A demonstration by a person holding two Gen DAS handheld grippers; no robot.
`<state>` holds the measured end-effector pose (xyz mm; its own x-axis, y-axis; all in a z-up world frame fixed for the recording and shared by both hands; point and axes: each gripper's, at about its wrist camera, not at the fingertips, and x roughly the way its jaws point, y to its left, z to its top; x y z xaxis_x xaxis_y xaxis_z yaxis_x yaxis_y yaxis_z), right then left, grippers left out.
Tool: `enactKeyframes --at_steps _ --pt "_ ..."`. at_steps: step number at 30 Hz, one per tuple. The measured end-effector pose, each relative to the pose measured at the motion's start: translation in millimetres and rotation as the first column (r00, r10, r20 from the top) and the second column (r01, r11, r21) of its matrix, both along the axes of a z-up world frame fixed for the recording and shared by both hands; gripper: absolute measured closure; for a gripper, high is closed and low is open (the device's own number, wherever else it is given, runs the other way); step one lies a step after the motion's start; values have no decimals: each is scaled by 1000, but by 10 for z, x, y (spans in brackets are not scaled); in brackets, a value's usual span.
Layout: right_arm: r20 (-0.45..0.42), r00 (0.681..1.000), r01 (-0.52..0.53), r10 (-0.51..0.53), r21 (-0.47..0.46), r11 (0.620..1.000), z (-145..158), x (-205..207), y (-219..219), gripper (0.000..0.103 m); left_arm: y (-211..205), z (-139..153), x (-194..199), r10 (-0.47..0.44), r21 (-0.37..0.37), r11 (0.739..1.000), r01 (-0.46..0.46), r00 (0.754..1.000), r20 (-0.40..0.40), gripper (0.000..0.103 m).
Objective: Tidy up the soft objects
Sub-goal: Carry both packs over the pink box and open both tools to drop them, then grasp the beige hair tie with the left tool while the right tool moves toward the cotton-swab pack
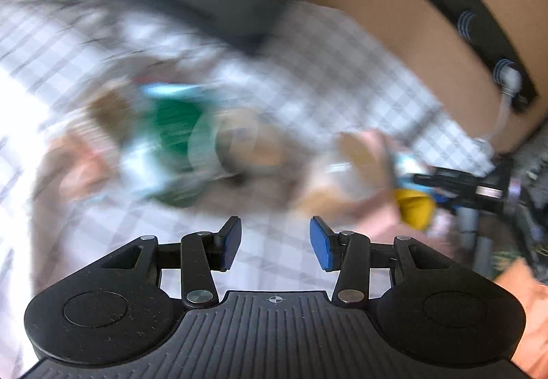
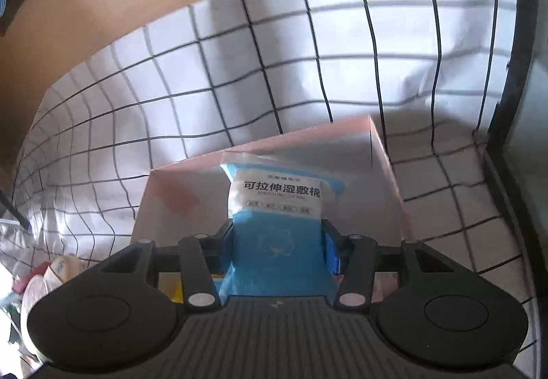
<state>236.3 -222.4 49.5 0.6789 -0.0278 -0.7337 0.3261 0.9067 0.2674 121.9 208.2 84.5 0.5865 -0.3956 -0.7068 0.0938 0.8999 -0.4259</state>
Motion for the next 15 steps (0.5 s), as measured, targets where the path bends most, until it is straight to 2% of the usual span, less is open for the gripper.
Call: enactKeyframes --at_steps 3,7,10,15 --pt "1 1000 16 -16 -33 999 120 -116 104 44 358 -129 -85 91 81 993 -90 996 -5 55" --pt "55 997 51 -47 -80 996 522 -331 392 40 753 -225 -63 133 98 986 -133 991 1 55" --pt "100 995 21 -12 -86 996 876 -408 732 37 962 -187 22 110 105 988 -115 993 45 55" --pt "206 973 -76 101 -124 989 1410 -299 1688 35 1292 78 126 32 157 986 -61 983 183 55"
